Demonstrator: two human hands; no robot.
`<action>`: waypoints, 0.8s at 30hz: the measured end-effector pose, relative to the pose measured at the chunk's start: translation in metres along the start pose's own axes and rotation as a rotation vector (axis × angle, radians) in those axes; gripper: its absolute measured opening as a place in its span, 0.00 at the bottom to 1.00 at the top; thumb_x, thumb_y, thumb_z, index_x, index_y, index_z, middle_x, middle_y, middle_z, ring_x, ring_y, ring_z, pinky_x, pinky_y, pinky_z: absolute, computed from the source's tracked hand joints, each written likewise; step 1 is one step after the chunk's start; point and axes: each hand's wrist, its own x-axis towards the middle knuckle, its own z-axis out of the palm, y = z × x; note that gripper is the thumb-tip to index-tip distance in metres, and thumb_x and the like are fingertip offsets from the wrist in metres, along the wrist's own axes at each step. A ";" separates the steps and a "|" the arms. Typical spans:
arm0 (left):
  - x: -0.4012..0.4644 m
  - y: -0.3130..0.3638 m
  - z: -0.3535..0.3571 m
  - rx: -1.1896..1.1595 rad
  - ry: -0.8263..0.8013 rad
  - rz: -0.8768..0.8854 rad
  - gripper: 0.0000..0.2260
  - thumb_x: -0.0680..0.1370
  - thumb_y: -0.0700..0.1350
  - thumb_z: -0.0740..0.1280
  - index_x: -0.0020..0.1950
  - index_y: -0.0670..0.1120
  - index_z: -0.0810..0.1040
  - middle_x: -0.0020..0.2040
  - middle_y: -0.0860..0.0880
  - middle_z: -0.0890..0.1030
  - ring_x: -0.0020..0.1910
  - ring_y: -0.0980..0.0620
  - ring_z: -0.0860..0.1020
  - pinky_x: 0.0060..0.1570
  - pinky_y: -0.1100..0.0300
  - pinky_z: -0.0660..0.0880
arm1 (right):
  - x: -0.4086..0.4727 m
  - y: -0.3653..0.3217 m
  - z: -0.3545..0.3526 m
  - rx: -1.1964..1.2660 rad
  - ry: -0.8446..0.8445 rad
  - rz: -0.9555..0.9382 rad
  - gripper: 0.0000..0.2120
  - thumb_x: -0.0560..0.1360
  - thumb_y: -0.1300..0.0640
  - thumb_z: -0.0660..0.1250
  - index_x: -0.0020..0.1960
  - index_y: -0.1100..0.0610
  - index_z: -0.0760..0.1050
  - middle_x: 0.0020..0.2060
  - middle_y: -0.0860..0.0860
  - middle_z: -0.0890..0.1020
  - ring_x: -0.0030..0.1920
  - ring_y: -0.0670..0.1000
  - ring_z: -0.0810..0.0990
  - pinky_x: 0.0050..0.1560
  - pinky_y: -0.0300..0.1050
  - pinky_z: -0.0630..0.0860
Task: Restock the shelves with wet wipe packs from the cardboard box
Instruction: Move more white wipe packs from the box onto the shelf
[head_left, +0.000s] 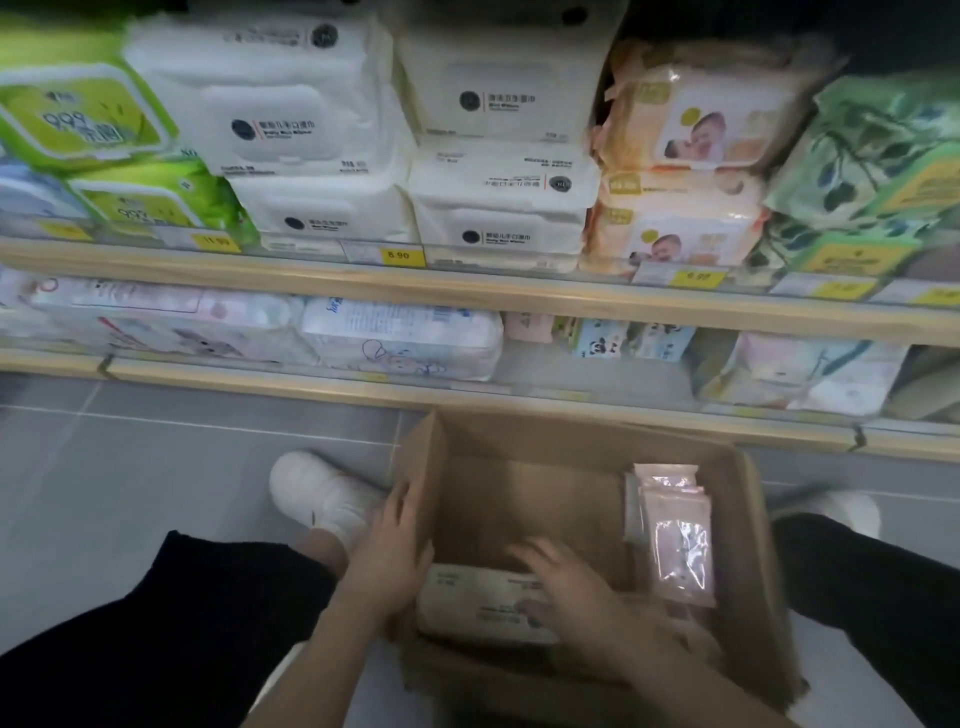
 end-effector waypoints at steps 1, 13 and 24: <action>0.002 -0.001 0.001 -0.008 -0.001 0.011 0.37 0.78 0.47 0.60 0.76 0.55 0.37 0.76 0.47 0.54 0.69 0.44 0.66 0.64 0.49 0.70 | 0.004 0.004 0.010 -0.045 -0.068 -0.018 0.33 0.74 0.47 0.65 0.75 0.44 0.55 0.73 0.46 0.60 0.71 0.50 0.60 0.69 0.44 0.61; 0.008 -0.006 0.009 -0.115 0.068 0.090 0.34 0.78 0.46 0.59 0.76 0.56 0.39 0.75 0.49 0.56 0.70 0.50 0.64 0.65 0.54 0.69 | 0.035 0.017 0.044 -0.304 -0.125 -0.005 0.45 0.72 0.43 0.64 0.76 0.47 0.36 0.77 0.55 0.45 0.76 0.58 0.50 0.72 0.62 0.43; 0.009 -0.003 0.006 -0.041 0.049 0.055 0.34 0.79 0.46 0.59 0.75 0.57 0.38 0.76 0.48 0.56 0.71 0.48 0.63 0.65 0.50 0.70 | 0.083 -0.004 0.039 -0.211 -0.162 0.103 0.43 0.62 0.40 0.74 0.70 0.50 0.58 0.64 0.52 0.69 0.63 0.57 0.67 0.64 0.57 0.64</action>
